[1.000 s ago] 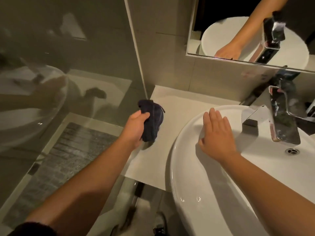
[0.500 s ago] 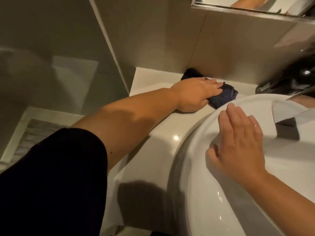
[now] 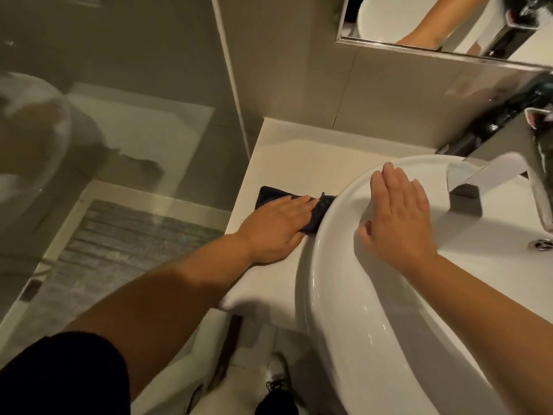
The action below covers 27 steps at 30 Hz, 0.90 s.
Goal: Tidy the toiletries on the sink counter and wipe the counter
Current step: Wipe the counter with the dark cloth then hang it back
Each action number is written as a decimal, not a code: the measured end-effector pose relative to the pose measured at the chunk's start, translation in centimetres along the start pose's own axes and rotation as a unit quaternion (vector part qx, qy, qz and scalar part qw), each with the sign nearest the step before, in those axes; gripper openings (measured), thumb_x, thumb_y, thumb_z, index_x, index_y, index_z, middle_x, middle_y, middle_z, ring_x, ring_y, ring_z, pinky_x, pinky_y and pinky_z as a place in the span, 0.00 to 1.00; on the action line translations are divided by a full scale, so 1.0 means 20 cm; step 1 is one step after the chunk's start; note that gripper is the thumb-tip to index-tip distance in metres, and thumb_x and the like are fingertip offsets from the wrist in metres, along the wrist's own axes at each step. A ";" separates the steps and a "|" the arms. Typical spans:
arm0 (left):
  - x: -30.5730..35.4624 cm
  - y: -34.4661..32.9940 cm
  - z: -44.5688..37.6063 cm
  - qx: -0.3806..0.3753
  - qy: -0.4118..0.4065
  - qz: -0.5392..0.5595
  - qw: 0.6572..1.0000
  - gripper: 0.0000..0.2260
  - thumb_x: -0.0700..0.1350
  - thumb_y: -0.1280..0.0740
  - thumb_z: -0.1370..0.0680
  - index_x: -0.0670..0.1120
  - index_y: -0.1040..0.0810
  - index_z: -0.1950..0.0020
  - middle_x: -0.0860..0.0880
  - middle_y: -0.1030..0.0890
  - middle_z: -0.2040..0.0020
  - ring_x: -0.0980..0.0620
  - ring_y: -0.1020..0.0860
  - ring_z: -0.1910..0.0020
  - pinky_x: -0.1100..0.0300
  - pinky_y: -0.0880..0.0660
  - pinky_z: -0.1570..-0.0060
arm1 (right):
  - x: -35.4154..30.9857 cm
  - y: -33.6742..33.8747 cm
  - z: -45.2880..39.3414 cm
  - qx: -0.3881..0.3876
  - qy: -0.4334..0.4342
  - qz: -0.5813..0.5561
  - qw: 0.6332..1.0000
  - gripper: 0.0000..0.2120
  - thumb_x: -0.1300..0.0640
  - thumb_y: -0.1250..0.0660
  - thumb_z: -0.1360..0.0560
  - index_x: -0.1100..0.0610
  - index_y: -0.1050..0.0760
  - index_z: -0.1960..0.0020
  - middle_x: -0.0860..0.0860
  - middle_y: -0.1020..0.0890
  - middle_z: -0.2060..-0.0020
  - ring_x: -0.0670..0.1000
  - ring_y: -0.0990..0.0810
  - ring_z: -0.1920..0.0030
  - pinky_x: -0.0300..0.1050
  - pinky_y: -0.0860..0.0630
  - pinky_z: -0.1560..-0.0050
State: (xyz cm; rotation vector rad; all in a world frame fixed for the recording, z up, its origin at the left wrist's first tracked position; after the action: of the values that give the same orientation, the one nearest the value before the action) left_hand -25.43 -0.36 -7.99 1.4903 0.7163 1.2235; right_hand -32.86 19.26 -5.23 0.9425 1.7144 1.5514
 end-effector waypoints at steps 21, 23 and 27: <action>1.00 -0.03 1.05 0.058 0.307 0.223 0.923 0.08 0.46 0.42 0.21 0.46 0.24 0.47 0.46 0.19 0.52 0.46 0.22 0.53 0.54 0.27 0.57 | -0.19 0.57 0.95 -0.203 -0.018 -0.379 0.903 0.11 0.50 0.38 0.23 0.51 0.19 0.49 0.48 0.16 0.48 0.47 0.19 0.53 0.47 0.23 0.47; 1.15 0.08 1.07 0.101 0.301 0.230 0.920 0.08 0.47 0.42 0.21 0.49 0.24 0.47 0.49 0.19 0.55 0.50 0.22 0.56 0.56 0.28 0.59 | -0.24 0.65 1.10 -0.283 -0.053 -0.472 0.833 0.14 0.44 0.40 0.24 0.50 0.19 0.54 0.48 0.15 0.58 0.46 0.18 0.62 0.48 0.19 0.55; 1.42 0.28 1.06 0.151 0.203 0.111 0.961 0.17 0.47 0.41 0.23 0.53 0.31 0.34 0.52 0.21 0.41 0.52 0.24 0.45 0.57 0.27 0.48 | -0.31 0.79 1.24 -0.392 -0.191 -0.663 0.609 0.23 0.37 0.41 0.24 0.54 0.22 0.44 0.58 0.16 0.53 0.53 0.17 0.60 0.46 0.21 0.62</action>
State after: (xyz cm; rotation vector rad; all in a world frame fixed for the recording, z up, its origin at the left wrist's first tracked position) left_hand 2.32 16.27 7.51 1.6160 1.0685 1.6796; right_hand -7.37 28.26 7.85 -0.4757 0.7223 0.7076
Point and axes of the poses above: each hand's wrist, its own z-axis away from the middle knuckle, its own y-axis out of the back of the hand, x = y × z, the point moved 4 cm from there along -z, towards the middle knuckle
